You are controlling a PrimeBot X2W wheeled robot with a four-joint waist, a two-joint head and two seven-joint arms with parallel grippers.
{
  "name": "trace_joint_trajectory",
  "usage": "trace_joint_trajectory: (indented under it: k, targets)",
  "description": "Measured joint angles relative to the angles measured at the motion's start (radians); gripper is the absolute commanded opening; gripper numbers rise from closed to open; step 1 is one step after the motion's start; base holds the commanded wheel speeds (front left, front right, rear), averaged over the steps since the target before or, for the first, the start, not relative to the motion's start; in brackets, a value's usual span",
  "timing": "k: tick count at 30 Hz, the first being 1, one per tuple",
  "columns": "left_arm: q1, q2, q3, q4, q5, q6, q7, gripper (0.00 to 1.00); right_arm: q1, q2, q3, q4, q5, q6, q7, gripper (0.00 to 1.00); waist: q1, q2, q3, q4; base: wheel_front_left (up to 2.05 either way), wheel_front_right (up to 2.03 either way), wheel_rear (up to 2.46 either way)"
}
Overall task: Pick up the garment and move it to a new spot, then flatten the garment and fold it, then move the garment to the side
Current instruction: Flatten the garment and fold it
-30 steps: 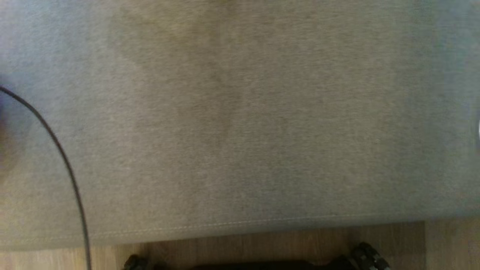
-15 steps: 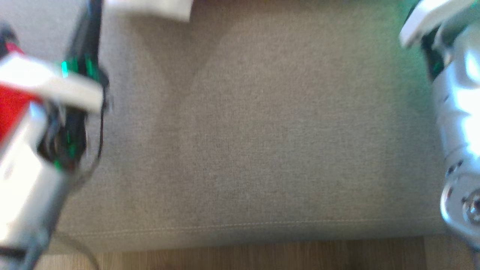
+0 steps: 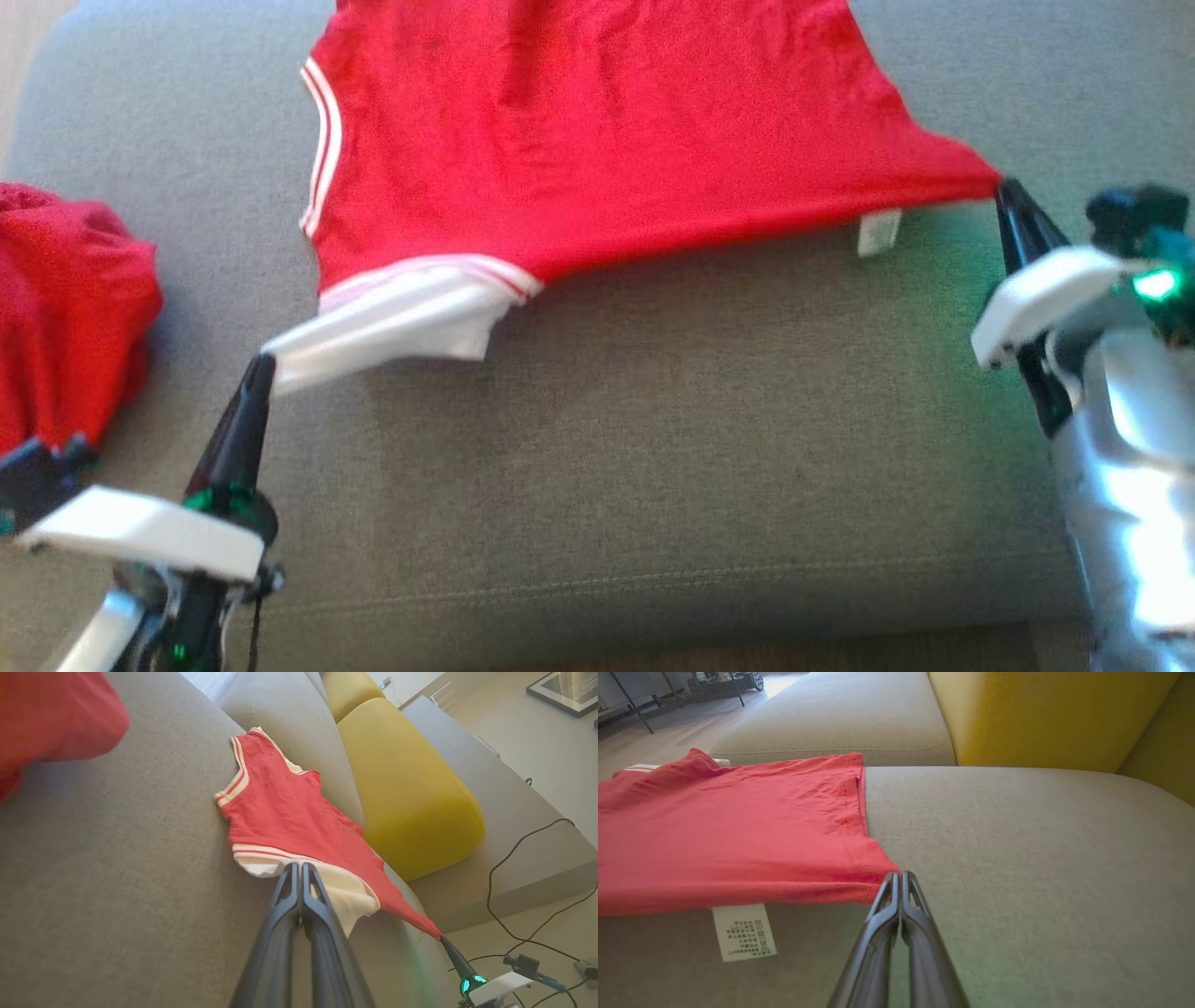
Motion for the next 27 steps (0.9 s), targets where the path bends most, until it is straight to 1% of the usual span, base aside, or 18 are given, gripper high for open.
trace_joint_trajectory:
  k: [3,6,8,9,13,16,18,21,27]
  targets:
    - [0.081,-0.015,0.044,-0.046,0.032,0.024,0.000,0.00,0.103,-0.005,0.007,-0.101,0.036,0.000,0.002,0.00,0.0000,0.0000,-0.005,-0.005,0.00,0.00,0.00]
    - [0.164,-0.046,0.080,-0.101,0.052,0.034,0.000,0.00,0.212,-0.004,0.005,-0.237,0.076,0.000,0.039,0.00,0.0000,0.0000,-0.004,-0.010,0.00,0.00,0.00]
    - [0.211,-0.062,0.093,-0.142,0.072,0.044,0.000,0.00,0.287,-0.003,0.003,-0.355,0.102,0.000,0.078,0.00,0.0000,0.0000,0.002,-0.013,0.00,0.00,0.00]
    - [0.251,-0.077,0.124,-0.191,0.086,0.052,0.000,0.00,0.362,0.003,0.004,-0.487,0.120,0.000,0.125,0.00,0.0000,0.0000,0.008,-0.018,0.00,0.00,0.00]
    - [0.322,-0.077,0.160,-0.288,0.119,0.061,-0.001,0.00,0.516,0.020,0.004,-0.743,0.133,0.000,0.227,0.00,0.0000,0.0000,0.015,-0.029,0.00,0.00,0.00]
    - [0.344,-0.080,0.177,-0.320,0.126,0.069,-0.001,0.00,0.605,0.040,-0.012,-0.911,0.141,0.000,0.312,0.00,0.0000,0.0000,0.021,-0.028,0.00,0.00,0.00]
    - [0.328,-0.091,0.175,-0.314,0.126,0.068,-0.001,0.00,0.597,0.043,-0.016,-0.944,0.144,0.000,0.341,0.00,0.0000,0.0000,0.024,-0.025,0.00,0.00,0.00]
    - [0.251,-0.116,0.156,-0.268,0.125,0.067,0.011,0.00,0.557,0.050,-0.018,-0.932,0.152,0.000,0.370,0.00,0.0000,0.0000,0.032,-0.018,0.00,0.00,0.00]
    - [0.003,-0.181,0.132,-0.093,0.108,0.032,0.037,0.00,0.404,0.051,-0.023,-0.797,0.130,0.000,0.381,0.00,0.0001,0.0000,0.061,0.011,0.00,0.00,0.00]
